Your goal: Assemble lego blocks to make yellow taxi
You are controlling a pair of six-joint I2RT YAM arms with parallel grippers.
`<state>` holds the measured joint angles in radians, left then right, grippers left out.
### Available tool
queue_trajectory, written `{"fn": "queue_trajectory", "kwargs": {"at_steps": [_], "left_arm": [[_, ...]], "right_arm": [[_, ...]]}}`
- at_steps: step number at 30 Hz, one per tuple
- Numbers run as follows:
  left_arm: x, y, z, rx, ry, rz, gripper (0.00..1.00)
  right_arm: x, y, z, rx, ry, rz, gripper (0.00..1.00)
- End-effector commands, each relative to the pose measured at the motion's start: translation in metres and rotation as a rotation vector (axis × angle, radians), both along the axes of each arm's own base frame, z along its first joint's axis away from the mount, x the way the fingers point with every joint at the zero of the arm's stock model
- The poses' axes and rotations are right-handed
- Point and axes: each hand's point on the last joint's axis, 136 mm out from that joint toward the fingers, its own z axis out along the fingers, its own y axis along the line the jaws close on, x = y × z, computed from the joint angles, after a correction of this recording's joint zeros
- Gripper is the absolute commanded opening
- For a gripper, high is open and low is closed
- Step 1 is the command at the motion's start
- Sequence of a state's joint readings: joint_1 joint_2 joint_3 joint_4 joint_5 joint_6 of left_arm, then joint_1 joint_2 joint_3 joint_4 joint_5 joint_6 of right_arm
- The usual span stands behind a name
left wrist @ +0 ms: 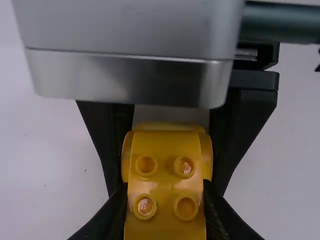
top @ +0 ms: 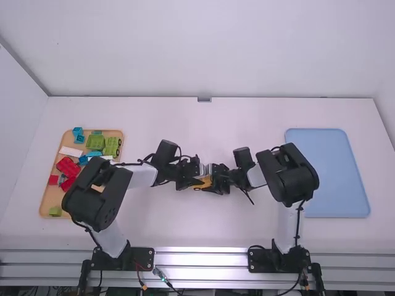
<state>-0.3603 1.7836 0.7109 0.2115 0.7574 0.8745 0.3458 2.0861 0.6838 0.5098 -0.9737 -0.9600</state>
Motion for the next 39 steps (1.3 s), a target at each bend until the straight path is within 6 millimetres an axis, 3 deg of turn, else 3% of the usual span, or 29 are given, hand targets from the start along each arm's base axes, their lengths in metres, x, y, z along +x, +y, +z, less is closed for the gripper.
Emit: {"fn": "queue_trajectory", "kwargs": {"at_steps": [1,9,20,24,39], "left_arm": [[-0.009,0.019,-0.027,0.095,0.028,0.054,0.02],[-0.01,0.031,-0.046,0.162,0.073,0.126,0.02],[-0.008,0.03,-0.065,0.189,0.117,0.116,0.02],[-0.005,0.042,-0.075,0.269,0.113,0.148,0.02],[-0.01,0.047,-0.075,0.336,0.165,0.113,0.02]], "right_arm": [[0.001,-0.004,-0.009,-0.033,0.013,-0.015,0.58],[0.001,-0.004,-0.009,-0.032,0.012,-0.015,0.58],[0.001,-0.004,-0.009,-0.032,0.012,-0.015,0.58],[0.001,-0.004,-0.009,-0.032,0.013,-0.015,0.58],[0.001,-0.004,-0.009,-0.032,0.012,-0.015,0.58]]}}
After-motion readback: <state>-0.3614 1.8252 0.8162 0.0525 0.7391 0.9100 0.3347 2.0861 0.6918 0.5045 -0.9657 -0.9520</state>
